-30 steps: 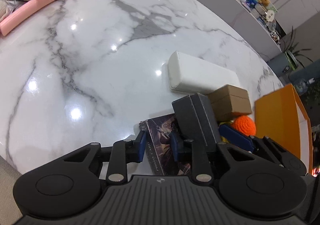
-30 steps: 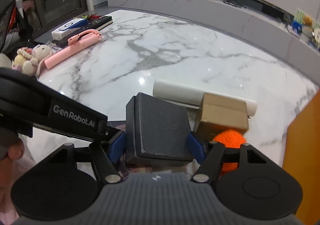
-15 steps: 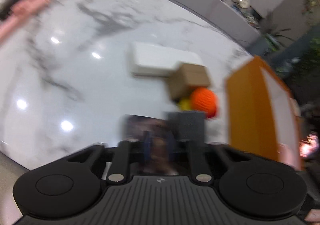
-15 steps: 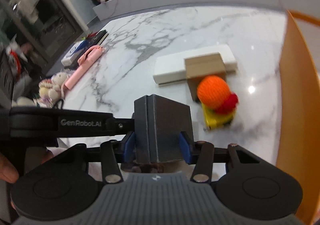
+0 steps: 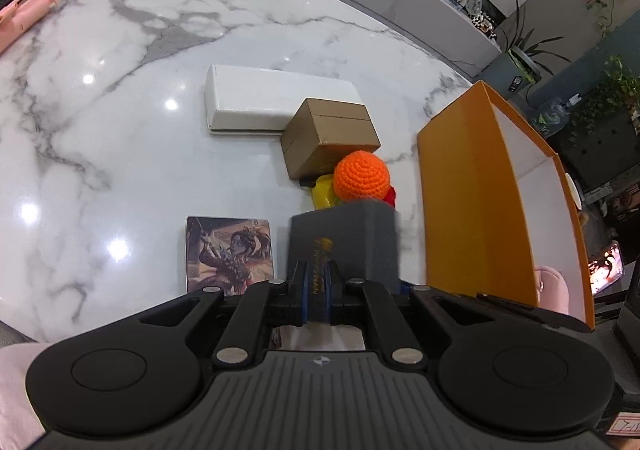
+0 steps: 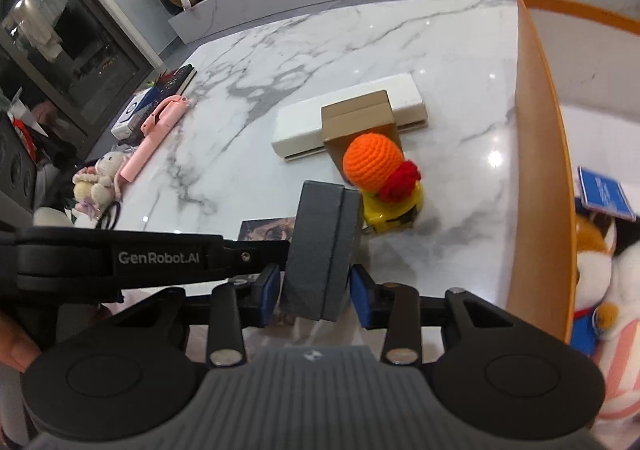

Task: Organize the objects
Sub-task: 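Grasp the picture book with the left gripper while the right grasps the black box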

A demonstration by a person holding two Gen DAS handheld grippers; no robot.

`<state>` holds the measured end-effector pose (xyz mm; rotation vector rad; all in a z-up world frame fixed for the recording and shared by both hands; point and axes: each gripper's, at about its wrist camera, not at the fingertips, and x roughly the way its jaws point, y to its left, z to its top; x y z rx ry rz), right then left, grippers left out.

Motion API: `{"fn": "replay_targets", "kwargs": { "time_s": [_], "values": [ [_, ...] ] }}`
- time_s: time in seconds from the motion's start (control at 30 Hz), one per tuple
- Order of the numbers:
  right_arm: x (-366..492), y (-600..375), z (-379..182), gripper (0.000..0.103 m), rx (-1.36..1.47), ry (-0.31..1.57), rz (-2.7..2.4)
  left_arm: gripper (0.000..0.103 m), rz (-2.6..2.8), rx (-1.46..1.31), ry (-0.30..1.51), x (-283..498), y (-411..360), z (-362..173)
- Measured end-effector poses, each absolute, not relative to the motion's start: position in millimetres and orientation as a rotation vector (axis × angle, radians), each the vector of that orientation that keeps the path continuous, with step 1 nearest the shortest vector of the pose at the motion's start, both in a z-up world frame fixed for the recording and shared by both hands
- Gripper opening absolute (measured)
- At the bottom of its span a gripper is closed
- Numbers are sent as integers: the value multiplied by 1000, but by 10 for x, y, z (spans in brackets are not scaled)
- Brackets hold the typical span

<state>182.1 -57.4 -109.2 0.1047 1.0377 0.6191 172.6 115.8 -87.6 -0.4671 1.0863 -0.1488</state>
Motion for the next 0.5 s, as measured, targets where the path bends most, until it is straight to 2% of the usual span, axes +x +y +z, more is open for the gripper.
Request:
{"fn": "replay_targets", "kwargs": {
  "time_s": [0.1, 0.17, 0.23, 0.3, 0.47, 0.5],
  "values": [
    [1895, -543, -1116, 42, 80, 1031, 612, 10, -127, -460, 1080, 1755, 1206, -854],
    [1936, -509, -1117, 43, 62, 1018, 604, 21, -91, -442, 1074, 1767, 1257, -835],
    [1978, -465, -1112, 43, 46, 1012, 604, 40, -37, -429, 1083, 1786, 1333, -846],
    [2003, -423, -1092, 44, 28, 1002, 611, 52, 12, -432, 1106, 1816, 1418, -901],
    [2033, -291, -1083, 44, -48, 975, 635, 68, 53, -446, 1145, 1866, 1503, -1038],
    [2040, -274, -1094, 40, -63, 975, 637, 73, 53, -447, 1141, 1861, 1499, -1046]
  ]
}}
